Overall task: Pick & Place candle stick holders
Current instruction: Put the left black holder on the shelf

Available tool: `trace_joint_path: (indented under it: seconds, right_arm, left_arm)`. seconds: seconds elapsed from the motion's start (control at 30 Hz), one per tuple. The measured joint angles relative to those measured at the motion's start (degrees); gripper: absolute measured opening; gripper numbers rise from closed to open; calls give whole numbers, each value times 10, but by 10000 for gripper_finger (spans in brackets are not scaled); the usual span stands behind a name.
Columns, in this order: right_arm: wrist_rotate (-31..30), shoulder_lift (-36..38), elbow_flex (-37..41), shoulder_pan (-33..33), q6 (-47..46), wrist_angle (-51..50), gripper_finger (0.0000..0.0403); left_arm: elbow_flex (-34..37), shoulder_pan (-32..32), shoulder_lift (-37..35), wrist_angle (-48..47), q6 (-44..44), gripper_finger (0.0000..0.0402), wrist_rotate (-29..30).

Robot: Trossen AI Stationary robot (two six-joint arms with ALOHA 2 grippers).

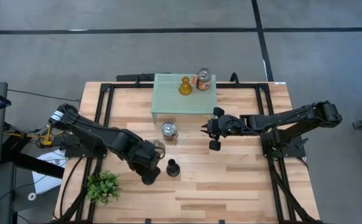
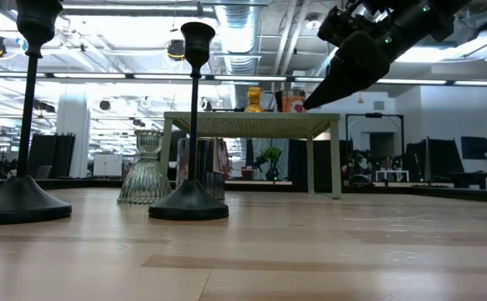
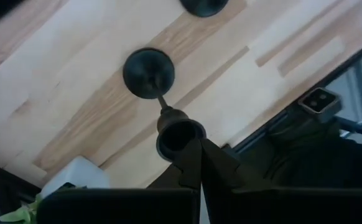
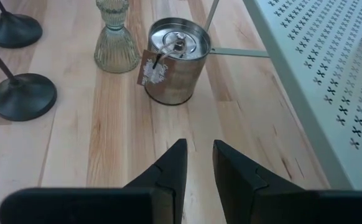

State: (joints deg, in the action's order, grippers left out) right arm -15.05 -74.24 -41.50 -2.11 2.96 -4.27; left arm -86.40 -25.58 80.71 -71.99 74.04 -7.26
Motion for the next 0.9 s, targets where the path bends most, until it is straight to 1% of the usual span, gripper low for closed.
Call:
trace_joint_path:
  seconds: [0.23, 0.43, 0.6, 0.73, 0.9]
  right_arm:
    - [0, 0, 0, 0, 0, 0, 69]
    - [1, 0, 0, 0, 0, 0, 69]
    - [2, 0, 0, 0, 0, 0, 69]
    - [2, 0, 0, 0, 0, -2, 69]
    - [2, 0, 0, 0, 0, -8, 69]
  left_arm:
    - [0, 0, -42, 0, 0, 7, 1]
    - [0, 0, -55, -3, 0, 26, 11]
    - [0, -1, -42, -35, -5, 58, 11]
    - [0, -2, -30, -77, -35, 92, -1]
    - [1, -1, -28, -76, -73, 122, 16]
